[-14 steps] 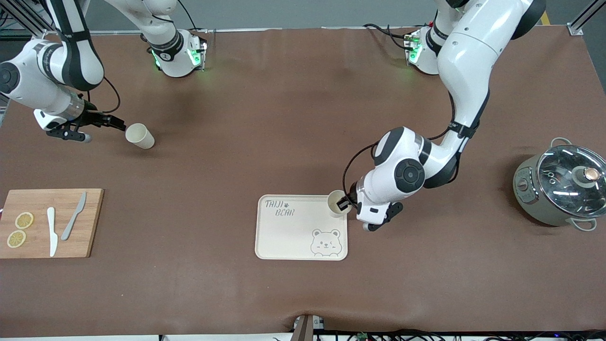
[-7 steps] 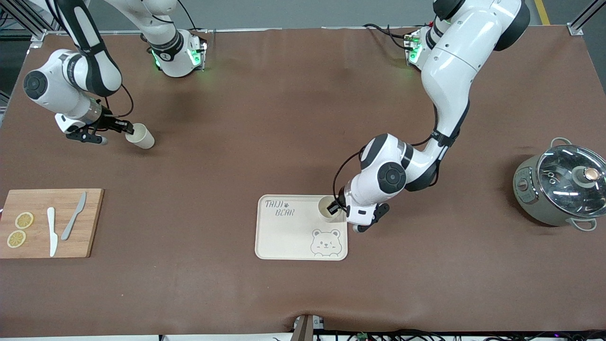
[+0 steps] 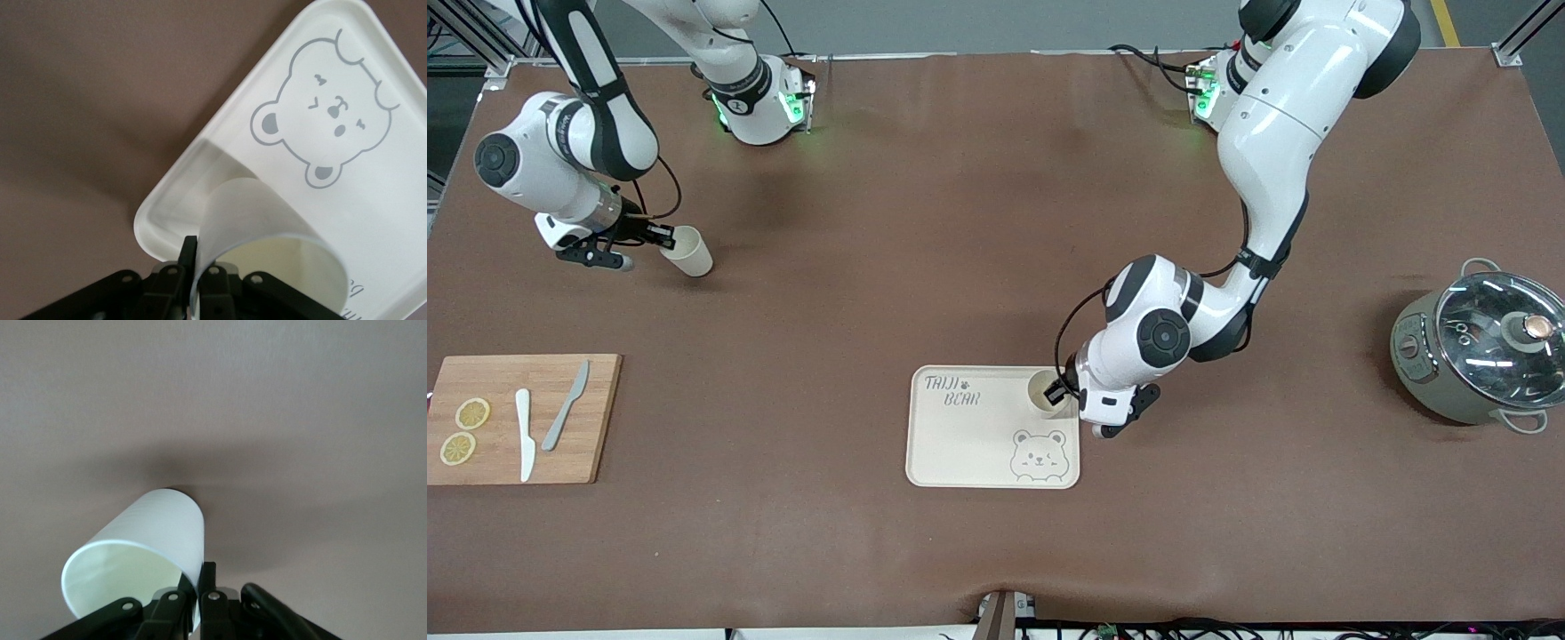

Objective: Place white IKEA cup upright on tray with both arms
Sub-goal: 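Set the cup on the tray while the right gripper grasps the other cup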

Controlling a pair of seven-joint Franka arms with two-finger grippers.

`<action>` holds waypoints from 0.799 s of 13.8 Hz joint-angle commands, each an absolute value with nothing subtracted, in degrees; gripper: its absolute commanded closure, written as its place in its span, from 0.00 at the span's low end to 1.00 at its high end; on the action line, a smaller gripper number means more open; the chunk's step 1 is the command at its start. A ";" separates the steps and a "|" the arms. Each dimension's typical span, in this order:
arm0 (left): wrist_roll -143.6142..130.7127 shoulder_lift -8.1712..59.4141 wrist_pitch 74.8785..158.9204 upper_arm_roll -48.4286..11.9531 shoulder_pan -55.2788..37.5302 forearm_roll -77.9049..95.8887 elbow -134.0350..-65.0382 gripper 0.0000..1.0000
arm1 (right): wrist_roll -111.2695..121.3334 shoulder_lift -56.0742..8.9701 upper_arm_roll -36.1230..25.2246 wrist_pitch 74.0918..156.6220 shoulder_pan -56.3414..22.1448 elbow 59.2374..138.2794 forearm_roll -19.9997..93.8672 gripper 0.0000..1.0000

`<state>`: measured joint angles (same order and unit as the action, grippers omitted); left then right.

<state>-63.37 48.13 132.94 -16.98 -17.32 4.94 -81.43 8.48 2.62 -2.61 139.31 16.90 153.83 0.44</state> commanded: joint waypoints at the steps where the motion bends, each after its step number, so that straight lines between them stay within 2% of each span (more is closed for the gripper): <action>1: -64.25 48.78 132.63 -16.44 -17.93 4.75 -79.98 0.66 | 8.79 4.31 -2.20 132.39 16.96 150.92 2.64 1.00; 2: -64.25 48.78 132.54 -16.35 -17.84 4.75 -79.89 0.47 | 8.79 4.74 -2.20 129.41 16.96 149.17 2.64 1.00; 3: -64.07 48.52 132.45 -16.09 -17.75 4.66 -79.89 0.20 | 8.79 5.53 -2.20 125.89 16.96 146.98 2.72 1.00; 4: -63.72 48.25 132.36 -15.91 -18.01 4.48 -79.89 0.00 | 8.79 5.54 -2.20 121.86 16.96 144.17 2.81 1.00; 7: -63.81 46.68 132.10 -15.73 -17.67 2.81 -79.80 0.00 | 8.53 5.10 -2.20 110.60 14.77 133.98 3.16 1.00; 11: -63.63 40.71 126.50 -15.82 -16.09 2.90 -79.72 0.00 | 1.71 2.29 -2.29 102.41 9.78 122.28 3.16 1.00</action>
